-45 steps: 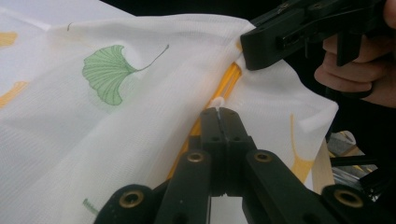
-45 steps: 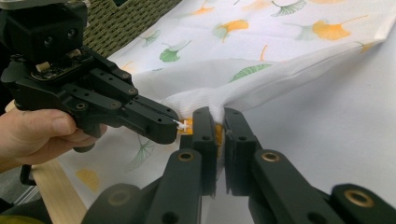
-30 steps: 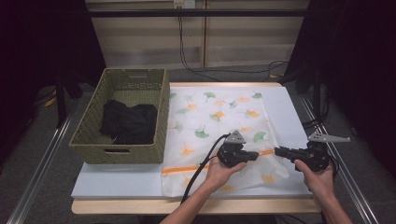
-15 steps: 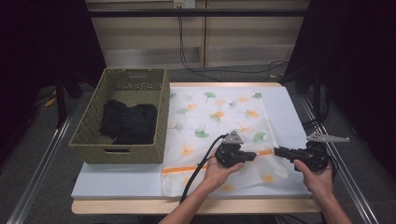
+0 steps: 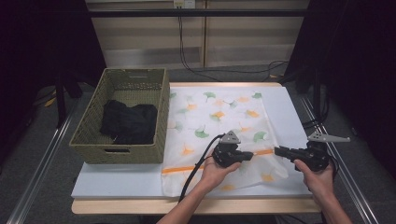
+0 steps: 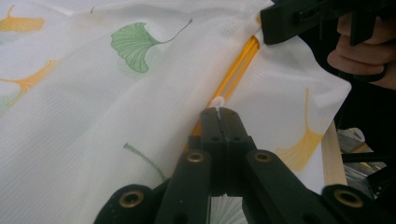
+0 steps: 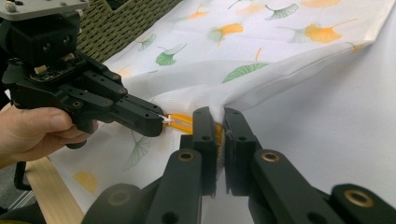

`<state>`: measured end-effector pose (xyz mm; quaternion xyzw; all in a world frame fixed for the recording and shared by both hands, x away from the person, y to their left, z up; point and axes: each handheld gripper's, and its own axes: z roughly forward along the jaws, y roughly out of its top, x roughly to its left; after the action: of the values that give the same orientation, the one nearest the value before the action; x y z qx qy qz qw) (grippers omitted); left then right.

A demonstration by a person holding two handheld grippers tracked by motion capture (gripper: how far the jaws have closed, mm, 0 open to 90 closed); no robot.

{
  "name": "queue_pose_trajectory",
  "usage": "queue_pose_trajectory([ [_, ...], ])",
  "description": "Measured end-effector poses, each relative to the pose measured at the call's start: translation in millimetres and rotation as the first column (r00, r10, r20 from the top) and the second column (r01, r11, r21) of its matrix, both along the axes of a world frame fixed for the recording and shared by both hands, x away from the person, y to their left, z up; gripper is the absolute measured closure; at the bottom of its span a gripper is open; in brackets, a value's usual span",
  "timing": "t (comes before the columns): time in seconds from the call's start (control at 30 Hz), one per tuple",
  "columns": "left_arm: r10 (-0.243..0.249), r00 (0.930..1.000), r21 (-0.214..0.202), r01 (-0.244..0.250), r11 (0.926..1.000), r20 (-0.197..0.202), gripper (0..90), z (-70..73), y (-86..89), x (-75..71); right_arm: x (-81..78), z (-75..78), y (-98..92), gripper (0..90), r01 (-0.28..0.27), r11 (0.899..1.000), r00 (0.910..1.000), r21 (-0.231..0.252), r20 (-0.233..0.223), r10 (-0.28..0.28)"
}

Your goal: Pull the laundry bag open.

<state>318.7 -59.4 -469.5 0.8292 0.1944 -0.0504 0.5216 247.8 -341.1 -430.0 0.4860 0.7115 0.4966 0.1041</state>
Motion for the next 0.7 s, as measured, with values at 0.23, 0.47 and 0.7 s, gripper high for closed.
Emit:
queue_pose_trajectory([
  [0.23, 0.007, 1.0, -0.002, -0.007, 1.0, -0.001, 90.0, -0.7, 3.1, 0.3, 0.3, -0.9, 0.7, 85.1, -0.002, 1.0, 1.0, -0.002, -0.003, 0.002],
  [0.47, 0.011, 0.9999, 0.003, -0.011, 0.9999, -0.006, 90.0, -2.1, 6.8, 1.1, 0.2, -0.7, 0.6, 85.1, 0.003, 1.0, 1.0, -0.005, -0.001, -0.003],
  [0.7, 0.02, 0.9998, 0.005, -0.02, 0.9998, -0.003, 90.0, -4.0, 10.8, 1.8, 0.7, -2.1, 1.7, 85.1, 0.003, 1.0, 1.0, -0.01, -0.006, -0.003],
])
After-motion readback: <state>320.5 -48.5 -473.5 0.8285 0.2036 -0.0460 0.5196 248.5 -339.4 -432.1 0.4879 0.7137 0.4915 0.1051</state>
